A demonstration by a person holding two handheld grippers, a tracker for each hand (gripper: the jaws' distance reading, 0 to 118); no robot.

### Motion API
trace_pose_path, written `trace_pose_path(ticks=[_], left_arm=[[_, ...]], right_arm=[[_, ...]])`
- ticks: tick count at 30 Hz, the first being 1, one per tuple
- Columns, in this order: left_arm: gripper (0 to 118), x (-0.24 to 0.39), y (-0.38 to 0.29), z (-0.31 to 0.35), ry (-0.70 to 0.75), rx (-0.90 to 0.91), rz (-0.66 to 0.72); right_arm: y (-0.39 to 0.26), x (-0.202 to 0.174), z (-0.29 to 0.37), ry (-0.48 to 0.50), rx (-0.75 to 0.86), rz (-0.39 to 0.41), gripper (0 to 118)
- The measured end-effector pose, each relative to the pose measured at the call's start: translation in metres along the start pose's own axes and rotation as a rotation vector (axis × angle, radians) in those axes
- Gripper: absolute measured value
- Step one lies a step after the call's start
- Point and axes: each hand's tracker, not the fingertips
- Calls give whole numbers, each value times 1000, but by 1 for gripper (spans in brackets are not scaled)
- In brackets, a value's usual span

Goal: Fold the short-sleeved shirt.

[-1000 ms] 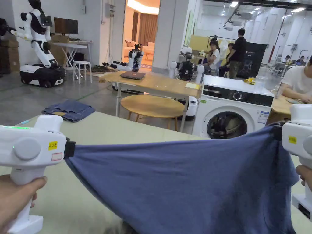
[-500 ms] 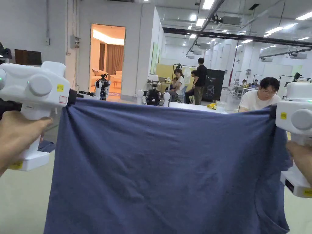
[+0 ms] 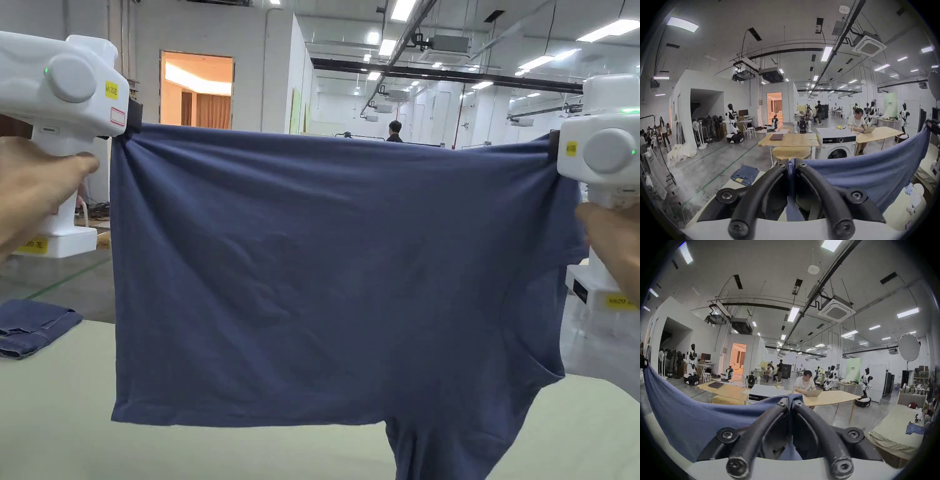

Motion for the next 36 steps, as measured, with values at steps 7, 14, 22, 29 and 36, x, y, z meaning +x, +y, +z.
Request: trace_pose_path(ticks=[7,14,22,29,36], left_arm=[[1,2,-39,-12,-9,-52,-21],[1,4,-123,-8,-34,-142,-36],[1,2,-193,40,-66,-184,-45],[1,-10,-226,99,-90,-165,-1],[1,-16,-280,145,-105,-215,-7]], right_arm=[[-39,-7,1,-5,-21,24,2],[-115,-9,34,9,-116,87,2],[-182,3,98,10,-205,147,2],[-198,19,153,36,-251,149,2],[-240,21,218,56,-330,170,2]])
